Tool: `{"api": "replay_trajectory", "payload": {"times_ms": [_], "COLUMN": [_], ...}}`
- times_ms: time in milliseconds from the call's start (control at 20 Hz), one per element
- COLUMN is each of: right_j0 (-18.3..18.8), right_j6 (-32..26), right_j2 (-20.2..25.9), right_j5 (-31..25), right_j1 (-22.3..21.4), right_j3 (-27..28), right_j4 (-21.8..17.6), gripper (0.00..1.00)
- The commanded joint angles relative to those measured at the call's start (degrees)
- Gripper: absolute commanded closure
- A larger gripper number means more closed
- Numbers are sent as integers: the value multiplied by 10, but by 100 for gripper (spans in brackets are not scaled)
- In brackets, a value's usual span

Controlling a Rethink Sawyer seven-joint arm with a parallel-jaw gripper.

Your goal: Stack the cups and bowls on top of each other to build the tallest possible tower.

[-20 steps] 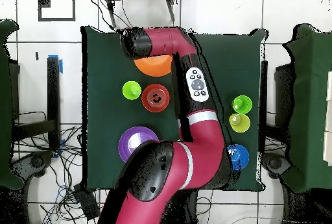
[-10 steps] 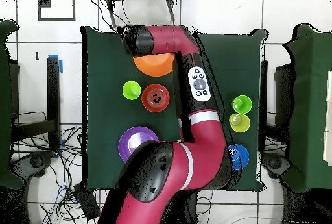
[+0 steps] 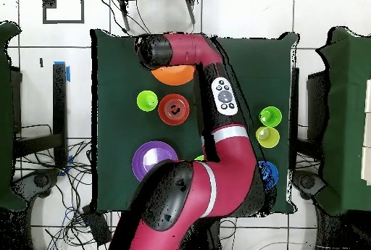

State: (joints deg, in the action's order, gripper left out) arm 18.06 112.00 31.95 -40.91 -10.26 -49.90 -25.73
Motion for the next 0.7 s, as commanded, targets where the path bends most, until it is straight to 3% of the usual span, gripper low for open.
{"api": "replay_trajectory", "payload": {"times_ms": [50, 300, 700], "right_j0": [-13, -14, -19], "right_j6": [56, 62, 45], "right_j2": [-44, -51, -57], "right_j5": [-39, -15, 15], "right_j1": [-8, -3, 19], "right_j3": [-87, -106, -85], "right_j4": [19, 31, 29], "gripper": [100, 100, 100]}}
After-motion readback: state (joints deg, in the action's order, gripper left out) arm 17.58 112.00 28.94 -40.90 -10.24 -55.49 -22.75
